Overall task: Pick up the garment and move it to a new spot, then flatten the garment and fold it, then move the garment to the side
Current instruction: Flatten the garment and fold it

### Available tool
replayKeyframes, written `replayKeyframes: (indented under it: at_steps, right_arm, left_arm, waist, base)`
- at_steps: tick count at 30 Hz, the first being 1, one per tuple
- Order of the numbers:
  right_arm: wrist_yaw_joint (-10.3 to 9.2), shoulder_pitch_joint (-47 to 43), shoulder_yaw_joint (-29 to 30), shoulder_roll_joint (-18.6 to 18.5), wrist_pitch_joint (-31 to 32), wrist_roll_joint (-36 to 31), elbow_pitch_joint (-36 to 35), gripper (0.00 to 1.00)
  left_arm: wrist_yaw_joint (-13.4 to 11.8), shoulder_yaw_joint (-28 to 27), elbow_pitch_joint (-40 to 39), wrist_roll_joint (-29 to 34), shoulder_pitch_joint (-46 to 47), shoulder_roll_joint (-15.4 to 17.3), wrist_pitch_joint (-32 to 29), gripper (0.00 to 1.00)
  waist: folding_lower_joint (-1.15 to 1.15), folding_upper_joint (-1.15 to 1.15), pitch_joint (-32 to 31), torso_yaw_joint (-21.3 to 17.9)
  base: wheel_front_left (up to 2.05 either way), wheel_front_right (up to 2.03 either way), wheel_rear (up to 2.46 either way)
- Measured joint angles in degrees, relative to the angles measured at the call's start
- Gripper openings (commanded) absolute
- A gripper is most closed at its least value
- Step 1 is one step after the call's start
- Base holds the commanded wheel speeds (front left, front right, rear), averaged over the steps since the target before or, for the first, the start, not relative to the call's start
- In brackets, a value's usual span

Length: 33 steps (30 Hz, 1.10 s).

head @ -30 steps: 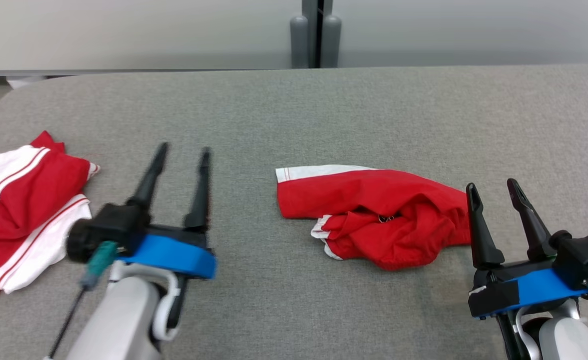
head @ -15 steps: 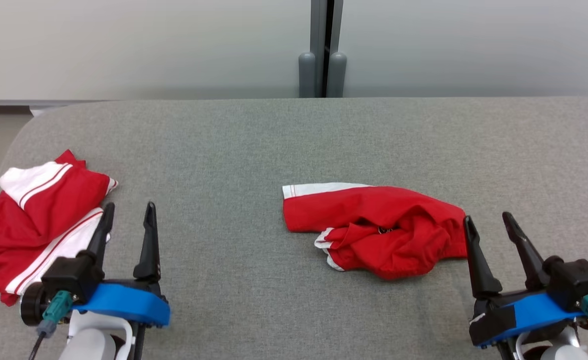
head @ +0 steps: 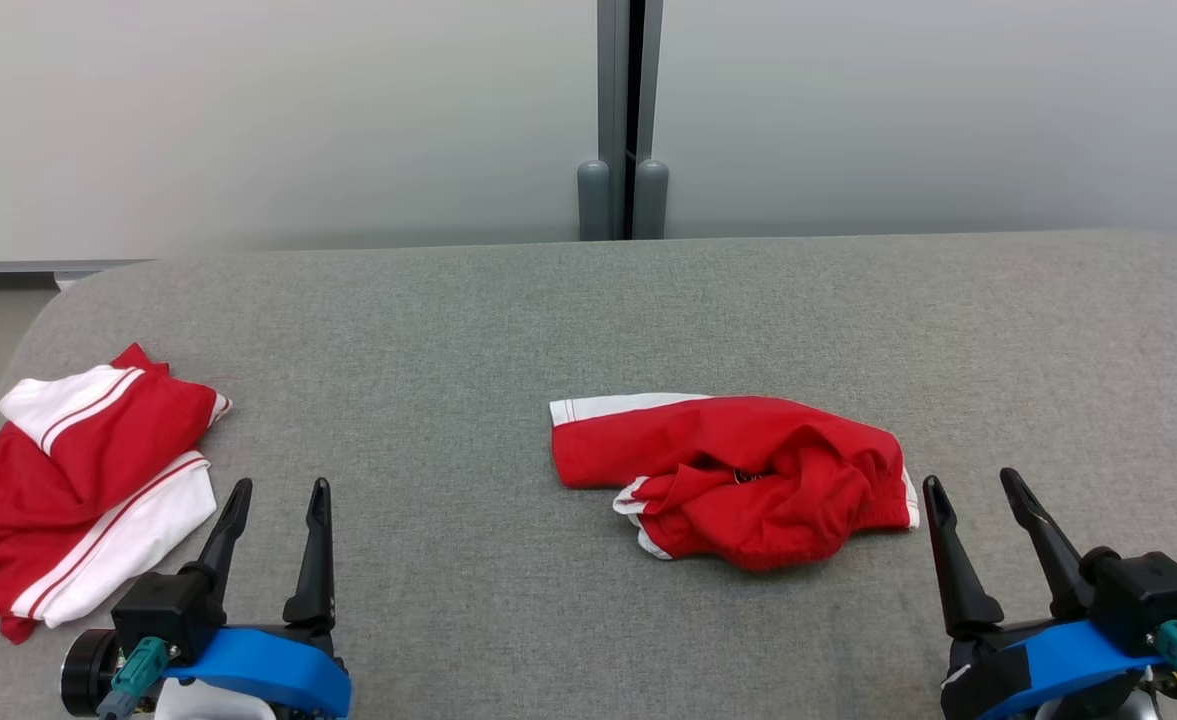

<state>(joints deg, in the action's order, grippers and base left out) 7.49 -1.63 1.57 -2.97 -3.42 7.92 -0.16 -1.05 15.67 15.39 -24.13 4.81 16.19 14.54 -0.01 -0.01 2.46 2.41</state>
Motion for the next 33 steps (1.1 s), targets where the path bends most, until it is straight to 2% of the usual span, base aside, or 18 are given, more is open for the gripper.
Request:
replayKeyframes:
  at_steps: [22,27,33]
  right_arm:
    - [0.00,0.24,0.98,0.04,0.32,0.05,0.64,1.00]
    - [-0.01,3.30,2.54,-1.16,0.35,-0.34,4.81,1.00]
    - [0.00,8.62,2.45,-2.42,-0.02,0.40,13.82,1.00]
  left_arm:
    - [-0.93,0.71,-1.19,-0.59,0.47,0.40,-0.78,1.00]
    - [-0.92,1.25,-2.34,-0.01,3.57,0.26,-0.73,1.00]
    - [-0.59,1.82,-3.08,0.92,7.28,-0.46,-0.24,1.00]
  waist:
    - [0.00,0.00,1.83,-0.15]
    - [0.01,0.02,4.89,0.18]
    - [0.01,0.02,9.69,1.25]
  base:
    - [0.00,0.00,0.00]
    - [0.00,0.00,0.00]
    - [0.00,0.00,0.00]
